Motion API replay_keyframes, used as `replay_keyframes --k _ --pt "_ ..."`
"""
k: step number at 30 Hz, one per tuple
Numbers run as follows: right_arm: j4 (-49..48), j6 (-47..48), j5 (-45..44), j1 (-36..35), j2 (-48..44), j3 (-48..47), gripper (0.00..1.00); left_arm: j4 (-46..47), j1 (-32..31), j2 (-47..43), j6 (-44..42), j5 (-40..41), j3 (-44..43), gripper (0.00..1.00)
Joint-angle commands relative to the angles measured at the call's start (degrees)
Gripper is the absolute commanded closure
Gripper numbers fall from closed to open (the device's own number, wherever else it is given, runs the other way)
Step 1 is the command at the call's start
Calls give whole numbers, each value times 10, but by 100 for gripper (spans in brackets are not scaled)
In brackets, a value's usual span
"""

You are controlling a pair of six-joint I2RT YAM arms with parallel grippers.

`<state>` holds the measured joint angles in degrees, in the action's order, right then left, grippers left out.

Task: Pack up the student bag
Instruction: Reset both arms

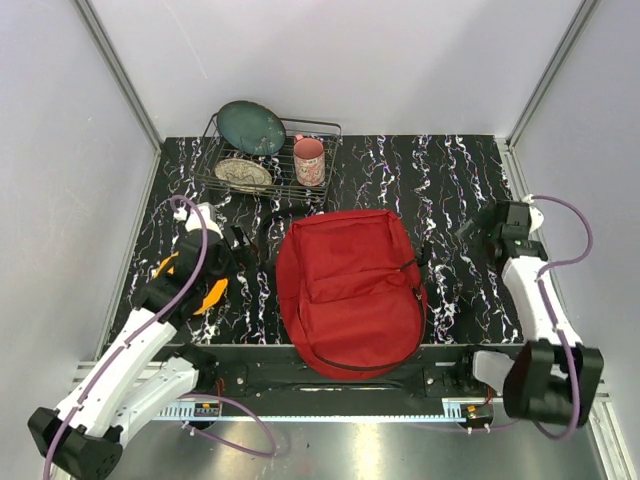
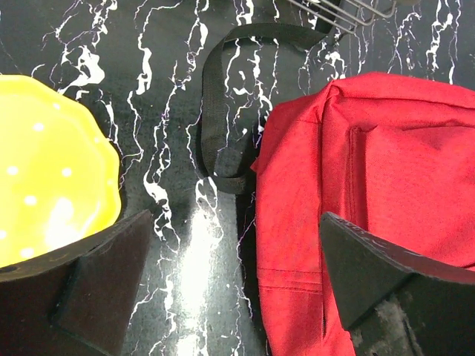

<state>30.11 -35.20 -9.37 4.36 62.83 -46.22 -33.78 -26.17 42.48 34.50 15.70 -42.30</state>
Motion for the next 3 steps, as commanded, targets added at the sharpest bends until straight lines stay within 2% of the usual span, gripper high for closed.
replay_keyframes --k 1,3 --pt "-62 61 164 57 34 -40 0 10 3 0 -16 24 -17 1" --pt "-94 84 101 57 33 -25 0 9 2 -3 -21 37 -16 1"
